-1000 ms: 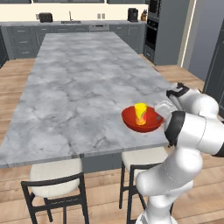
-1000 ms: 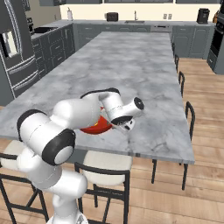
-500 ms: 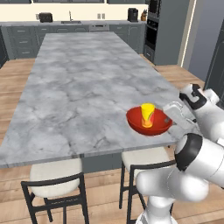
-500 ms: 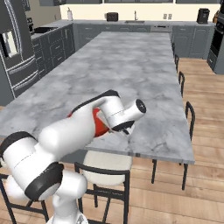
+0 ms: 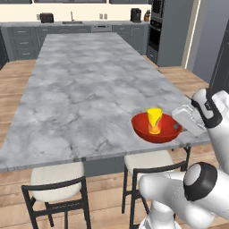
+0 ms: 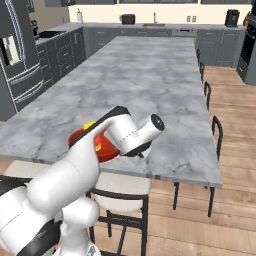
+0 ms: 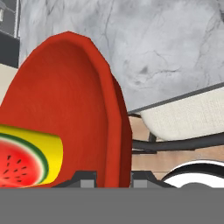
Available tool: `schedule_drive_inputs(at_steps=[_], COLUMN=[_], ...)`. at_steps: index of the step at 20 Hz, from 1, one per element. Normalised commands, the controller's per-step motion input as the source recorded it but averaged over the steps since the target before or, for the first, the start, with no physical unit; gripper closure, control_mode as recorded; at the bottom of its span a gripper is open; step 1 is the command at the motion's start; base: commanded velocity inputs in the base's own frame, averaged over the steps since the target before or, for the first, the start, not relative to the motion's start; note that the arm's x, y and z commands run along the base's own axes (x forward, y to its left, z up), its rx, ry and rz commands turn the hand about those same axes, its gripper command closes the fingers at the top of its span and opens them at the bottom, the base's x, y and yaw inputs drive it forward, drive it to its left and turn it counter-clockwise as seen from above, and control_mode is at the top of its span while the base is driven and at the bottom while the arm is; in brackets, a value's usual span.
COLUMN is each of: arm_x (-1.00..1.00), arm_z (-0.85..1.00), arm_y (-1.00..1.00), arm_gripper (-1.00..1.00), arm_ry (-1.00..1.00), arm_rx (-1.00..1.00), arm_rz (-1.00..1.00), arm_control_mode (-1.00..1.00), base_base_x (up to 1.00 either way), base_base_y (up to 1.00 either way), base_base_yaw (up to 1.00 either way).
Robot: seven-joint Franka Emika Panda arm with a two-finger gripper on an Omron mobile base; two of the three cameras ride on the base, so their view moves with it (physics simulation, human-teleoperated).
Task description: Place the cup inside the bowl on the dining table and move the bowl to any counter.
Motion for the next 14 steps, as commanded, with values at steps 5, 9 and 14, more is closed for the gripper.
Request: schedule_drive_inputs(at_steps=[5,9,14], arm_x=[0.00,0.00,0.00], arm_z=[0.00,0.00,0.00], arm_y=[0.00,0.00,0.00], arm_gripper=[1.00,1.00,1.00], arm_ry=[0.00,0.00,0.00], arm_rx=[0.00,0.00,0.00], arm_rz=[0.00,0.00,0.00], arm_control_mode=[-1.00,1.00,1.00], base_base_x=[0.00,0.00,-0.15], base_base_y=[0.00,0.00,0.26], base_base_yaw=[0.00,0.00,0.00])
